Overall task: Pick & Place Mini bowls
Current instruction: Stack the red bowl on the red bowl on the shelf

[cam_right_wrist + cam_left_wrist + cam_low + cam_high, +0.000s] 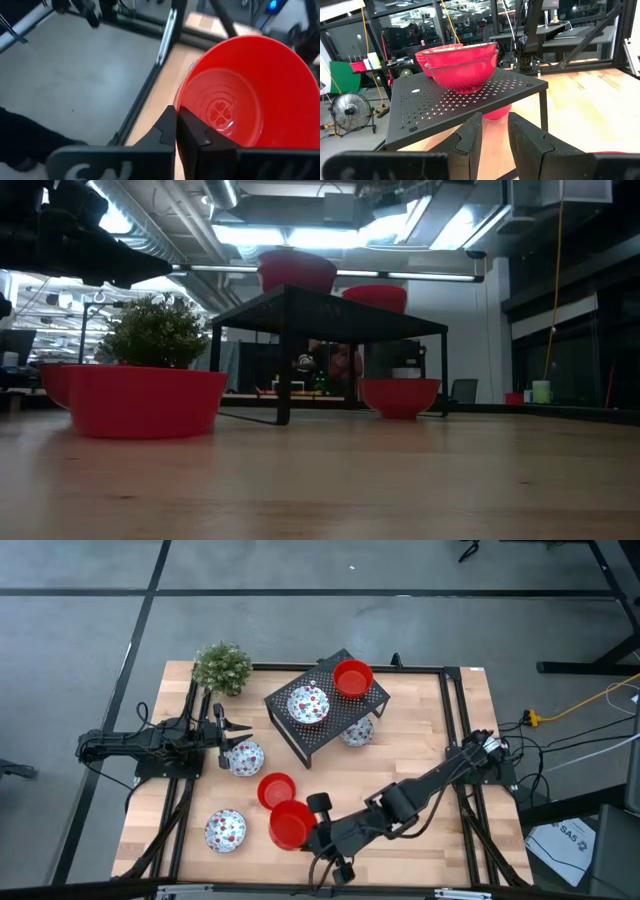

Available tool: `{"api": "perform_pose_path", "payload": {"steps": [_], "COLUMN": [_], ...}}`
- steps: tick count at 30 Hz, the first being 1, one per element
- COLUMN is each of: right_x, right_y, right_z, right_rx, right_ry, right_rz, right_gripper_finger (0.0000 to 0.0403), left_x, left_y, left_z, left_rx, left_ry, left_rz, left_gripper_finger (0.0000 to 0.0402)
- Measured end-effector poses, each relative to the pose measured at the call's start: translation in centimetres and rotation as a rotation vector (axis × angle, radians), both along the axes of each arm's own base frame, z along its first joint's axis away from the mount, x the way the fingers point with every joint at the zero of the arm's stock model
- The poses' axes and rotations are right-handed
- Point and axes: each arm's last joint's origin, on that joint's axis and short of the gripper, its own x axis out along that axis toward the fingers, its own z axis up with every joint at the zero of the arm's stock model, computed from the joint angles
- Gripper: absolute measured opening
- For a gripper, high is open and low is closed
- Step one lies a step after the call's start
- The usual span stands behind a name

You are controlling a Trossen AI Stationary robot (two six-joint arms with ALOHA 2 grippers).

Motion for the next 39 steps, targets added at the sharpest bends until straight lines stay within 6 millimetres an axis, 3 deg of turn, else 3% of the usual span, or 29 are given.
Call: {"api": "perform_pose_path", "payload": {"steps": [19,31,39], "right_x": [2.6,3.8,4.1], "right_y": [-7.1,-14.7,-19.4], "right_z": [3.1,6.4,6.6], "right_rx": [-0.003,-0.033,-0.037], "right_ry": [-0.029,-0.114,-0.095], "right_rz": [-0.073,-0.210,-0.318], "right_gripper_finger": [0.0006,0.0006,0.0007], "left_x": [0.0,0.0,0.0], "left_y": [0.0,0.0,0.0], "left_z": [0.0,0.0,0.0], "left_rx": [0.000,0.000,0.000], "left_ry": [0.000,0.000,0.000], "left_rz": [0.001,0.000,0.000], "left_gripper_finger": [0.0088,0.0088,0.0088]}}
